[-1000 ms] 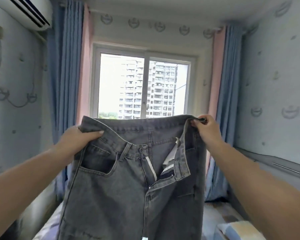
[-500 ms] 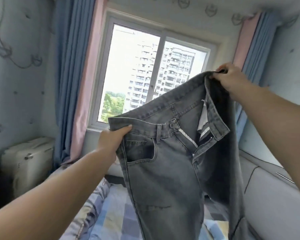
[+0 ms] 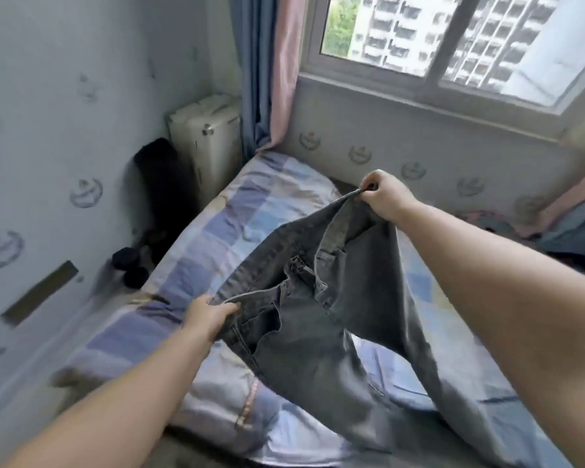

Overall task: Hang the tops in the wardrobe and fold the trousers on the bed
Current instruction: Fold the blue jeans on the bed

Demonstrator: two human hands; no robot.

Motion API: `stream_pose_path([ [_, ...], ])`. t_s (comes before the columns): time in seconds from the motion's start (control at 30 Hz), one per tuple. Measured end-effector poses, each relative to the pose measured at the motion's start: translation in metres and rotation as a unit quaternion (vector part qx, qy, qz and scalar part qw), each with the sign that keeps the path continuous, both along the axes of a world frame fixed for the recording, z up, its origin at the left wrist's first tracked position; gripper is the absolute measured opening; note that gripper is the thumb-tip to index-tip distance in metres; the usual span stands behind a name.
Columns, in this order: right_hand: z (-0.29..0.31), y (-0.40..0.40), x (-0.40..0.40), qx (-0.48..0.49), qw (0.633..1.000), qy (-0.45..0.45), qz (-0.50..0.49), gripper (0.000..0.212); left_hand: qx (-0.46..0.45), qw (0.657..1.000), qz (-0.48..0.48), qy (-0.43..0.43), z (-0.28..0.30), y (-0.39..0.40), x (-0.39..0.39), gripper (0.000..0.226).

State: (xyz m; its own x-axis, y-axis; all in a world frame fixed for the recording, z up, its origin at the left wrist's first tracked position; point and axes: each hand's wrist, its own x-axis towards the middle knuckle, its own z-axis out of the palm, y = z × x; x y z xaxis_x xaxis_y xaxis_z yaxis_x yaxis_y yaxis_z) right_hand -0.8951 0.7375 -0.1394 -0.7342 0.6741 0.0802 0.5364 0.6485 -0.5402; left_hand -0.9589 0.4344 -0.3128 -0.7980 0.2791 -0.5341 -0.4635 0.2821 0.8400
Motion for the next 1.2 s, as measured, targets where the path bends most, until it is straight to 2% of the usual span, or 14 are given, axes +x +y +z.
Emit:
stream_pose_path([
  [0.17, -0.130, -0.061, -0.087, -0.062, 0.994, -0.087, 0.019, 0.017, -0.094, 0.994, 0.021, -0.057, -0.087, -0.086, -0.060, 0.023],
  [0.4, -0.267, -0.141, -0.223, -0.104, 0.982, -0.140, 0.074, 0.020, -0.192, 0.980, 0.005, -0.058, -0.182, -0.168, -0.160, 0.020],
  [0.53, -0.337, -0.173, -0.287, -0.119, 0.976, -0.153, 0.096, 0.030, -0.225, 0.973, -0.043, -0.041, -0.232, -0.188, -0.204, 0.022],
  [0.63, -0.386, -0.189, -0.315, -0.144, 0.970, -0.157, 0.119, 0.053, -0.262, 0.960, -0.090, -0.025, -0.269, -0.196, -0.226, 0.018],
  [0.7, -0.415, -0.200, -0.320, -0.167, 0.964, -0.162, 0.127, 0.067, -0.309, 0.940, -0.142, -0.012, -0.288, -0.199, -0.237, 0.031],
  [0.77, -0.453, -0.214, -0.312, -0.178, 0.955, -0.196, 0.136, 0.069, -0.383, 0.895, -0.226, 0.006, -0.308, -0.201, -0.249, 0.053],
  [0.83, -0.486, -0.231, -0.289, -0.158, 0.936, -0.261, 0.176, 0.054, -0.444, 0.844, -0.291, 0.075, -0.317, -0.203, -0.254, 0.066],
  [0.9, -0.518, -0.248, -0.261, -0.137, 0.910, -0.316, 0.233, 0.039, -0.445, 0.812, -0.334, 0.177, -0.325, -0.196, -0.259, 0.065],
  [0.97, -0.543, -0.262, -0.238, -0.125, 0.889, -0.349, 0.271, 0.034, -0.394, 0.810, -0.373, 0.222, -0.331, -0.182, -0.266, 0.049],
  [1.07, -0.565, -0.277, -0.216, -0.111, 0.877, -0.373, 0.284, 0.042, -0.342, 0.815, -0.426, 0.194, -0.344, -0.152, -0.275, 0.032],
  [1.13, -0.575, -0.283, -0.209, -0.105, 0.879, -0.377, 0.272, 0.047, -0.342, 0.815, -0.440, 0.159, -0.357, -0.134, -0.277, 0.032],
  [1.2, -0.584, -0.284, -0.208, -0.084, 0.877, -0.387, 0.271, 0.048, -0.346, 0.819, -0.444, 0.114, -0.372, -0.118, -0.278, 0.042],
])
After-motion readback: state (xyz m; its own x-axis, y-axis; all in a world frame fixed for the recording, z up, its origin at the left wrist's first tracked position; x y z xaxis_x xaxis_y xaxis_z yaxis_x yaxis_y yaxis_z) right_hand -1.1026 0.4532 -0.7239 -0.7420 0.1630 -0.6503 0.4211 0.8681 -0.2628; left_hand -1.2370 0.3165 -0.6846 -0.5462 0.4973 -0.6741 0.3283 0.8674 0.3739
